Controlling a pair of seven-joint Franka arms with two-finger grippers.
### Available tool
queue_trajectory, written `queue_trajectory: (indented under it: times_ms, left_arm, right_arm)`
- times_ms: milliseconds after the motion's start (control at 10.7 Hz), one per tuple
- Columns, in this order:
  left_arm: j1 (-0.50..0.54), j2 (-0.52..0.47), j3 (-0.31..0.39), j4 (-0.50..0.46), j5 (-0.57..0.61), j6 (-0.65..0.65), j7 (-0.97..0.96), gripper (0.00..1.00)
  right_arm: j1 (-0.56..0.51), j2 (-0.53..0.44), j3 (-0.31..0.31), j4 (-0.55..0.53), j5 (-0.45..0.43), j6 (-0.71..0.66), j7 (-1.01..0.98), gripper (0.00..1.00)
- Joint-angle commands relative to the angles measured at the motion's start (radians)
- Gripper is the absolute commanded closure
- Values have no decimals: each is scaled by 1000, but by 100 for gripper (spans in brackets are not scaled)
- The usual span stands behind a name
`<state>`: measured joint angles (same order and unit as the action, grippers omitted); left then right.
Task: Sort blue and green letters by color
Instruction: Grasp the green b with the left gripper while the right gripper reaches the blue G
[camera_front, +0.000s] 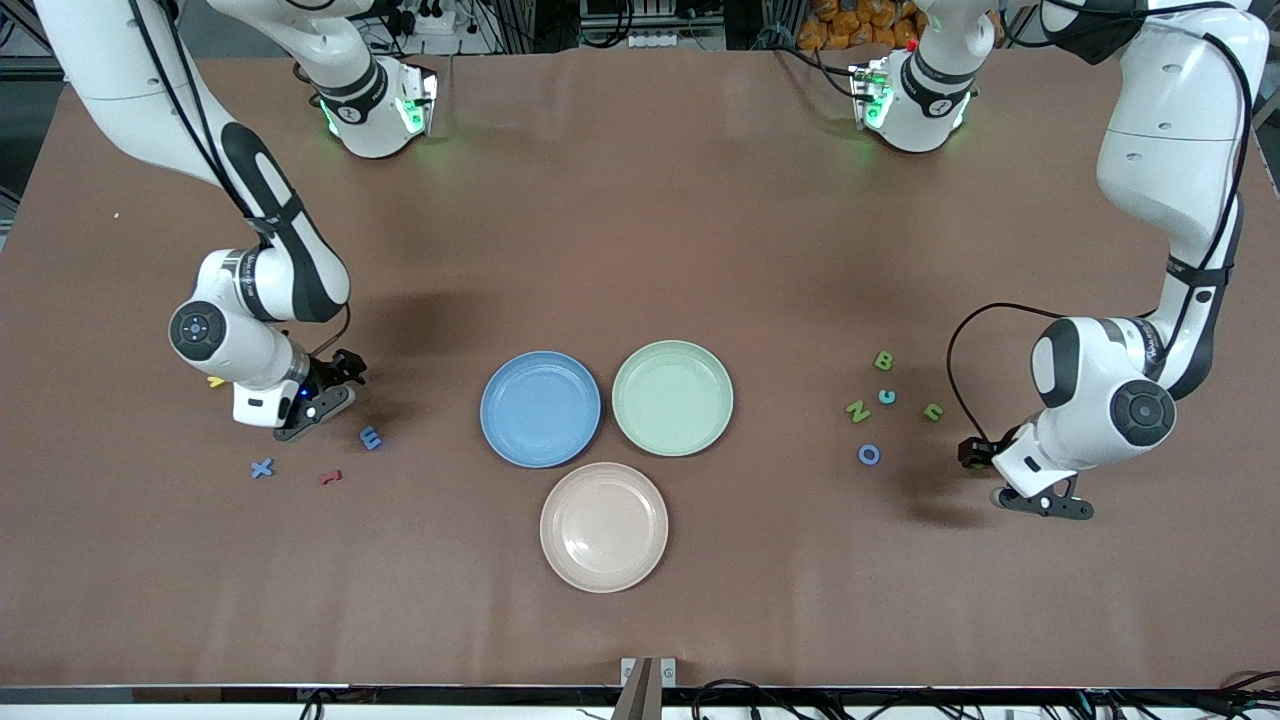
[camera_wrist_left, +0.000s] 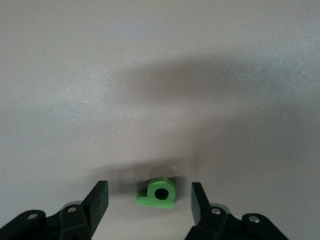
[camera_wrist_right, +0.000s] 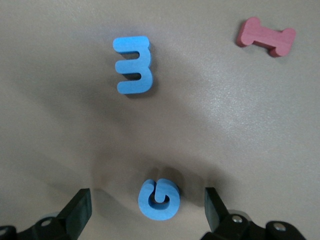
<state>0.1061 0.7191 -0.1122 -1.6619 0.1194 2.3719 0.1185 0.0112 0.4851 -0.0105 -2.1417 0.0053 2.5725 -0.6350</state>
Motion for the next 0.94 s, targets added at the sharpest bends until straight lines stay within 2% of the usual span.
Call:
queue_trajectory:
  times_ms: [0,94,187,561,842]
  left_arm:
    - [-2,11,0,7,-6,4,3,26]
    - [-3,11,2,5,-6,4,3,28]
    - [-3,11,2,4,-6,4,4,28]
    - [-3,11,2,-2,-4,4,10,33]
    - [-2,11,2,-4,-4,3,15,39]
  right_arm:
    - [-19,12,6,3,4,20,-19,49]
    - [-19,12,6,3,4,20,-20,97]
    - [-19,12,6,3,4,20,-19,100]
    - [-17,10,6,9,4,18,-17,100]
    - [-11,9,9,81,5,5,-8,100]
